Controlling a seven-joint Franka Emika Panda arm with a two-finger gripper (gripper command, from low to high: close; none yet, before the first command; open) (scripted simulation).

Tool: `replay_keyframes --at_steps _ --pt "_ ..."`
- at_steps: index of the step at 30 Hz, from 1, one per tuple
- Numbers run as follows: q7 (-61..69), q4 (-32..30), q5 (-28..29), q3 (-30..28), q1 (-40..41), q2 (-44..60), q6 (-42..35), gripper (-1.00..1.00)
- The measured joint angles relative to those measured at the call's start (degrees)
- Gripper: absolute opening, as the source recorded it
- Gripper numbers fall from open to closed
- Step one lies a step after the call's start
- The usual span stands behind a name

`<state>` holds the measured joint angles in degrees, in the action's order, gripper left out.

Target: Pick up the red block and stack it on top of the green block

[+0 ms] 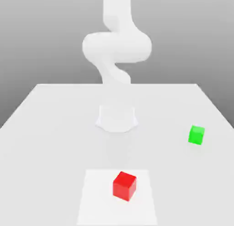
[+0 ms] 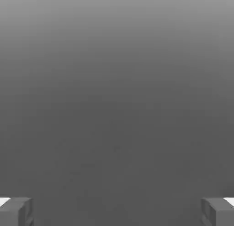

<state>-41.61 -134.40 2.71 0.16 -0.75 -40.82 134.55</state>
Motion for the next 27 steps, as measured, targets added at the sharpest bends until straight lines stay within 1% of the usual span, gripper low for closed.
replay_keyframes --at_steps 6,12,16,20,23,26,27 --pt "12.24 -6.64 5.33 -1.04 -1.79 13.25 7.04 0.00" --pt "26.44 -13.07 7.04 -3.65 -3.97 25.77 13.97 0.00" --pt "38.28 -17.45 4.86 -5.38 -5.83 33.91 18.83 0.00" --pt "52.58 -21.54 -1.57 -4.61 -6.75 41.78 23.82 0.00" --pt "56.24 -21.56 -4.31 -3.53 -6.16 47.75 28.64 0.00" --pt "57.35 -20.80 -5.47 -2.38 -5.24 53.94 33.85 0.00" --pt "57.52 -20.60 -5.63 -2.13 -5.03 55.48 35.15 -1.00"
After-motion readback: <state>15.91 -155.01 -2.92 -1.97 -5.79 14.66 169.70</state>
